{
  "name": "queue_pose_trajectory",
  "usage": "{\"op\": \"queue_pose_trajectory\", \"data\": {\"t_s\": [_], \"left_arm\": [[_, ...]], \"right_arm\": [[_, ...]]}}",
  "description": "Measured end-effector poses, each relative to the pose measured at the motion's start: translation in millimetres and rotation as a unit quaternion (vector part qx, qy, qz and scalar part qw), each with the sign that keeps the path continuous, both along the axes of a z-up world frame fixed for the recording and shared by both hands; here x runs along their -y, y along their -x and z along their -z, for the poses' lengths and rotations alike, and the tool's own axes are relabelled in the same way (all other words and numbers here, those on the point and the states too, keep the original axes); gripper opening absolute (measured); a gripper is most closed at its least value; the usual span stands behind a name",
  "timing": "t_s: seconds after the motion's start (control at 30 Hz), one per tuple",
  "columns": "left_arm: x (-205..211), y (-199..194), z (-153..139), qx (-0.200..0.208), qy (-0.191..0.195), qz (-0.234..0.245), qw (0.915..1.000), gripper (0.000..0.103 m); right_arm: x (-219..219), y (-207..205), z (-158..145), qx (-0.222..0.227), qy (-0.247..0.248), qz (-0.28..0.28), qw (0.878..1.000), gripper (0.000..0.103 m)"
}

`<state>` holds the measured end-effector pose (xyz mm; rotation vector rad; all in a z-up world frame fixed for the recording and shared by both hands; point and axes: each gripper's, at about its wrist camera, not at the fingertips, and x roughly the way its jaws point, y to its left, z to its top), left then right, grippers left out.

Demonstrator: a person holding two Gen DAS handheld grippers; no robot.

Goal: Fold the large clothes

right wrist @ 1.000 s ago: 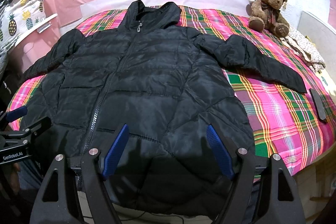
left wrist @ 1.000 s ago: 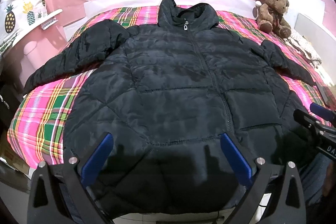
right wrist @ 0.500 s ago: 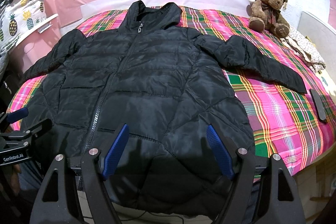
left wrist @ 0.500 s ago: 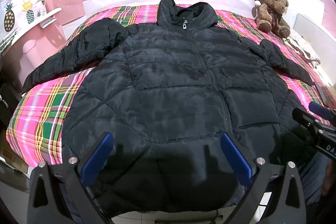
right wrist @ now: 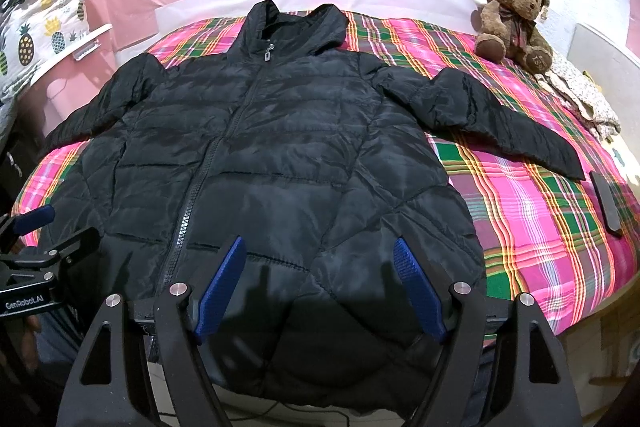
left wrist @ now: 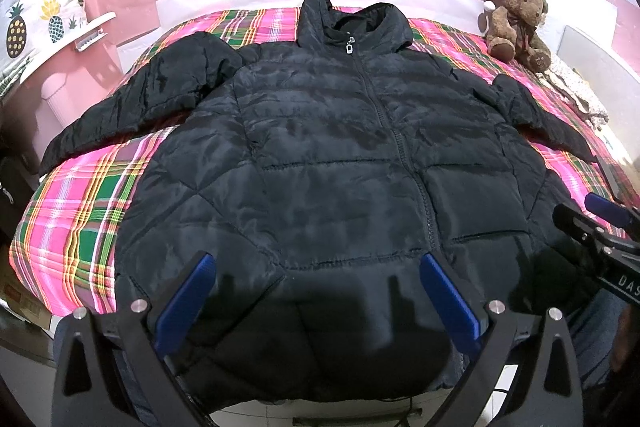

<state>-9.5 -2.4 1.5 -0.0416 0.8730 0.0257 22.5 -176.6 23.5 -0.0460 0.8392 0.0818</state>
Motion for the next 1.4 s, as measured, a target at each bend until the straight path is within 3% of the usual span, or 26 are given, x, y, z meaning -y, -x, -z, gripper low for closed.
{"op": "queue_pose_trajectory", "data": {"t_s": [0.93, 1.17, 1.4], "left_arm": [[-1, 1, 0, -0.005, 0.012, -0.002, 0.9999, 0.103], [-22, -12, 5, -0.012, 0.037, -0.023, 0.9990, 0.103], [-51, -29, 1, 0.004, 0.037, -0.054, 0.9979, 0.103]], "right_arm": [[-1, -3, 1, -0.001, 0.001, 0.000, 1.000, 0.076], [-10, -11, -3, 0.000, 0.009, -0.011, 1.000, 0.076], [-28, -36, -7, 0.005, 0.019, -0.038, 0.999, 0.076]]}}
